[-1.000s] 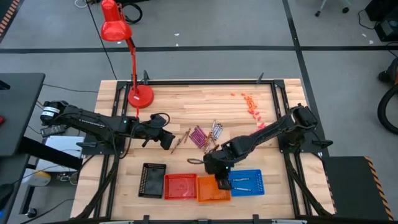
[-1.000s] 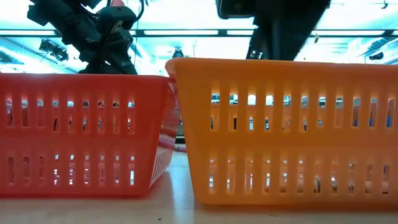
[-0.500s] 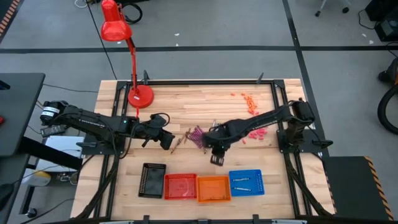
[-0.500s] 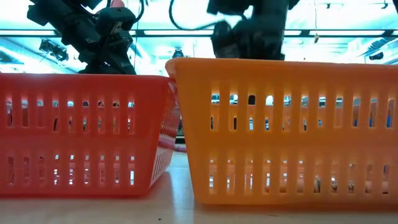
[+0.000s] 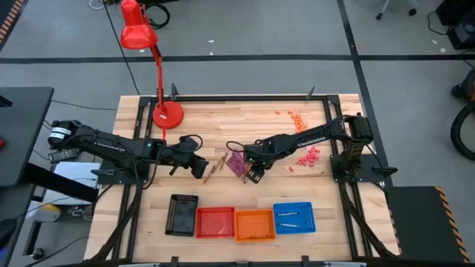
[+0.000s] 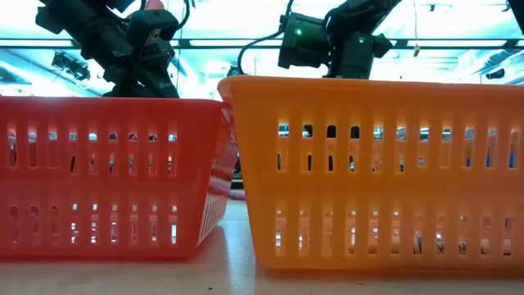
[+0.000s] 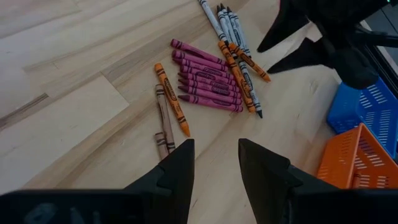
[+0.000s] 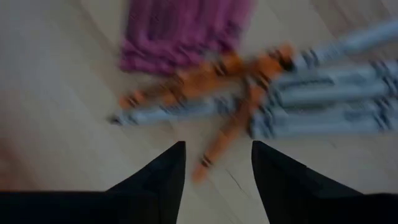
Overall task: Sort crayons
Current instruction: Put the orange crayon into the orange bin
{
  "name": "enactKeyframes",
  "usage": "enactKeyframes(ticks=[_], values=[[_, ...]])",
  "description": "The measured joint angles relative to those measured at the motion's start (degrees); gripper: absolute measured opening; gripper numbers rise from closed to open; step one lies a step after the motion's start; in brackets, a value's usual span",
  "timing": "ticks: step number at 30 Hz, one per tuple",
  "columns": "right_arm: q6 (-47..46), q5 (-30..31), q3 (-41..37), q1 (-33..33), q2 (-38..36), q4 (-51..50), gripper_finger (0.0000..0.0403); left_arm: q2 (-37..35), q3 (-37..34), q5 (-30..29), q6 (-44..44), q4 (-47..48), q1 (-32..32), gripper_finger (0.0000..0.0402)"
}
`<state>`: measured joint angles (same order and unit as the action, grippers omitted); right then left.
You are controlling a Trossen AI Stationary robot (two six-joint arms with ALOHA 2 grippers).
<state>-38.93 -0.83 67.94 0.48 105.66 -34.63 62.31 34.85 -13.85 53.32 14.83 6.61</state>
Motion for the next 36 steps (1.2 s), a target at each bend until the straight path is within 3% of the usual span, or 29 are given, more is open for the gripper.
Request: enactKeyframes(ticks=[6, 12, 22, 28, 36], values=[[-3.0, 7.2, -1.9, 0.2, 0.1, 3.6, 0.0186, 0.0, 0.0, 0.0, -0.2, 0.0, 0.0, 0.0137], [-9.0, 7.2, -4.1, 1.2, 0.1, 4.7, 0.0185, 0.0, 0.0, 0.0, -0.2, 0.0, 0.0, 0.0137], [-10.7, 8.8, -7.2, 2.5, 0.1, 9.3, 0.0181, 0.0, 0.0, 0.0, -0.2, 0.0, 0.0, 0.0137], [-12.6, 9.3, -10.3, 2.9, -0.3, 14.2, 0.0150, 0.0, 0.0, 0.0, -0.2, 0.0, 0.0, 0.0137], [-11.6, 10.2, -10.5, 3.1, -0.1, 13.8, 0.0074, 0.0, 0.0, 0.0, -0.2, 0.0, 0.0, 0.0137]])
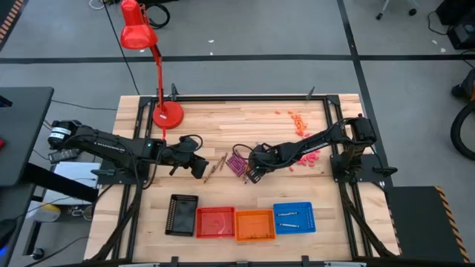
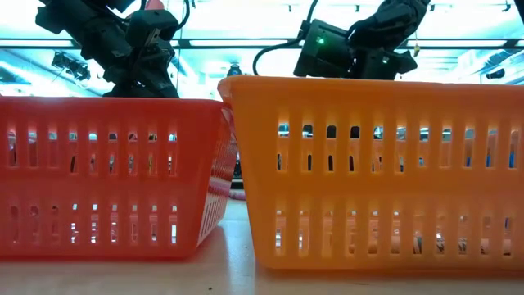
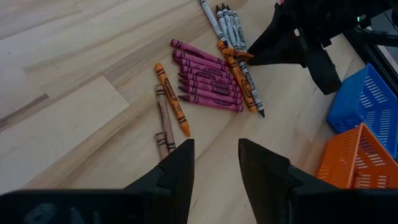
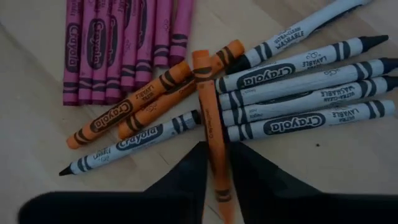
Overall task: Sort crayons
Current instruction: Put the orange crayon into the orange bin
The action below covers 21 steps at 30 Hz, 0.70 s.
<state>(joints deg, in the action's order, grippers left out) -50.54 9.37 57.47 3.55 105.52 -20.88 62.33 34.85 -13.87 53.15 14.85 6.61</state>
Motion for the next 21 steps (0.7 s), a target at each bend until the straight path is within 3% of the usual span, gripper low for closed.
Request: enactKeyframes(ticks=[7, 16, 21], values=[[2.8, -3.8, -0.2, -0.8, -1.9, 0.3, 0.0033, 0.0, 0.0, 0.0, 0.0, 0.0, 0.0, 0.0137], [8.0, -13.4, -0.2, -1.9, -9.3, 0.6, 0.0042, 0.0, 0.0, 0.0, 0.0, 0.0, 0.0, 0.0137], [11.4, -27.0, -0.1, -0.5, -13.4, 5.8, 0.0043, 0.0, 0.0, 0.0, 0.0, 0.0, 0.0, 0.0137]])
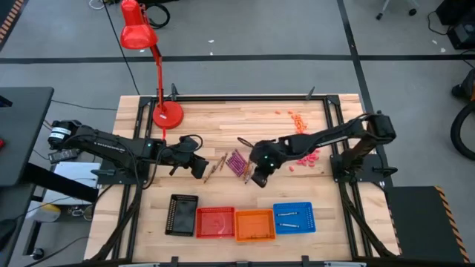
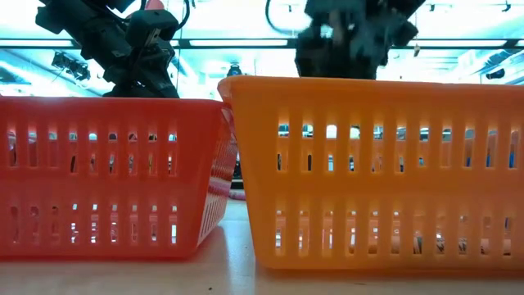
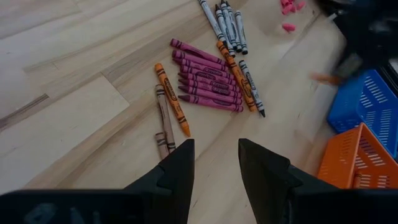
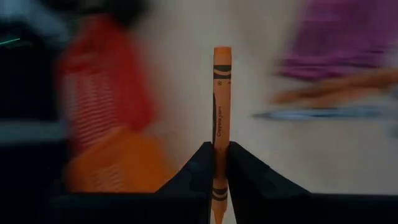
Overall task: Sort crayons
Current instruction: Put the orange crayon into the orange bin
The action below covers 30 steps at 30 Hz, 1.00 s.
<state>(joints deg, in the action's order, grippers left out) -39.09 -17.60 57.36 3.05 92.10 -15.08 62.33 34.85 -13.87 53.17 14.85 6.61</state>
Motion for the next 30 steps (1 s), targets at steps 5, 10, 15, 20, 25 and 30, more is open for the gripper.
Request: enactKeyframes(ticks=[5, 10, 15, 20, 25, 30], values=[[-0.8, -5.0, 0.1, 4.3, -1.3, 4.0, 0.0043, 0.0, 0.0, -1.3, 0.0, 0.0, 0.0, 0.0137], [-1.5, -5.5, 0.1, 10.7, -1.3, 8.0, 0.0043, 0.0, 0.0, -1.5, 0.4, -0.9, 0.0, 0.0137], [-2.1, -2.9, 0.1, 17.0, -1.3, 9.6, 0.0044, 0.0, 0.0, -3.1, 0.4, -1.8, 0.0, 0.0137], [-1.8, 6.2, 0.1, 21.1, 1.3, 9.7, 0.0044, 0.0, 0.0, -6.8, 0.4, -1.8, 0.0, 0.0137], [-5.8, 5.7, 1.9, 22.0, 6.6, 9.5, 0.0044, 0.0, 0.0, -9.5, 0.2, -3.6, 0.0, 0.0137], [-9.7, 5.8, 2.9, 22.5, 9.3, 8.8, 0.0044, 0.0, 0.0, -10.8, 0.0, -7.6, -0.1, 0.0137]])
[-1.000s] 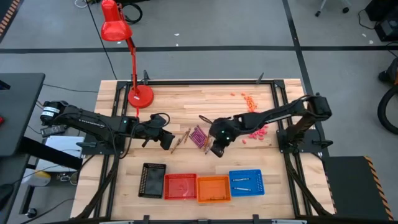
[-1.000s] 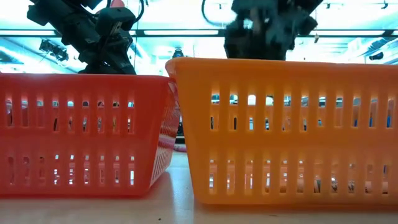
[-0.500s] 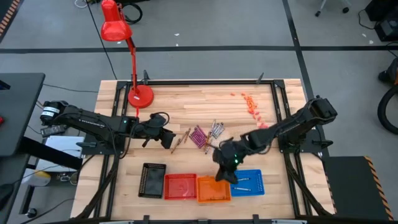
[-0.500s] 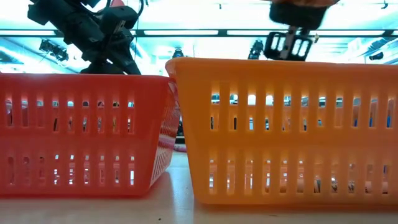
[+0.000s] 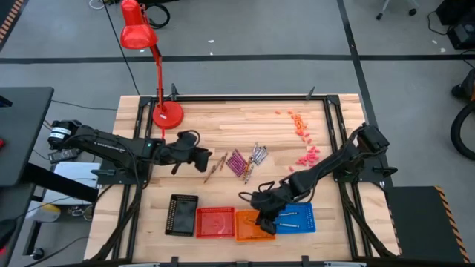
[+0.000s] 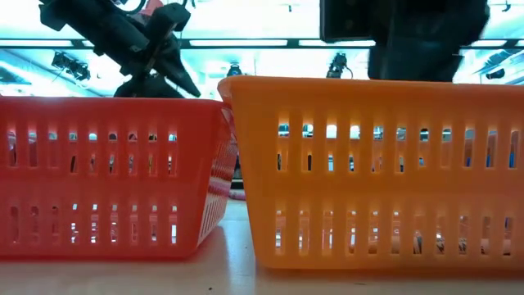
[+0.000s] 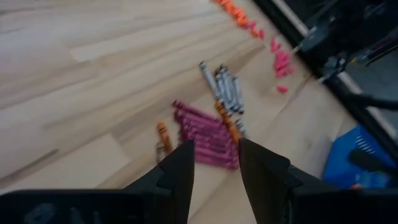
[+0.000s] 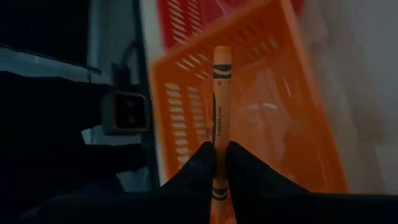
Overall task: Sort crayons
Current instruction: Put the orange crayon into the orange bin, then put the brown crayon into the red bin
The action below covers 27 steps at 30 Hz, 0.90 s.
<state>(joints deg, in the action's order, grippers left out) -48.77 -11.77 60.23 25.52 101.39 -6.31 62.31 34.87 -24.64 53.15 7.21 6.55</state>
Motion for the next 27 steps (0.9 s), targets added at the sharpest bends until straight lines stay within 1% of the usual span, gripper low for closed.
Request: enactKeyframes(ticks=[3, 6, 12, 14, 17, 20, 24, 27], values=[[-1.3, 1.1, 0.0, 0.0, 0.3, -0.7, 0.0051, 0.0, 0.0, -0.1, -0.5, -2.3, 0.0, 0.0137], [-1.7, 1.8, 0.0, 0.2, 0.3, -1.7, 0.0069, 0.0, 0.0, -0.1, -2.2, -3.3, 0.0, 0.0137], [-1.8, 1.2, 0.0, 0.2, 0.4, -3.7, 0.0112, 0.0, 0.0, 0.0, -2.3, -2.6, 0.1, 0.0137], [-2.0, 0.0, 0.0, -0.2, 0.3, -3.6, 0.0122, 0.0, 0.0, 0.5, -2.3, -2.4, 0.1, 0.0137], [-2.0, -2.5, 0.5, -0.8, 0.3, -3.8, 0.0128, 0.0, 0.0, 2.3, -2.6, -2.1, 0.1, 0.0137], [-1.6, -2.7, 1.8, -1.4, 0.3, -4.2, 0.0128, 0.0, 0.0, 5.7, -3.4, -1.3, 0.1, 0.0137], [0.5, -0.6, 4.3, -1.7, 0.3, -5.7, 0.0127, 1.3, 0.0, 10.8, -1.3, -0.8, 0.5, 0.0137], [2.8, 1.8, 6.2, -2.1, 0.2, -8.9, 0.0126, 3.0, 0.0, 12.4, 0.0, -1.0, 2.0, 0.0137]])
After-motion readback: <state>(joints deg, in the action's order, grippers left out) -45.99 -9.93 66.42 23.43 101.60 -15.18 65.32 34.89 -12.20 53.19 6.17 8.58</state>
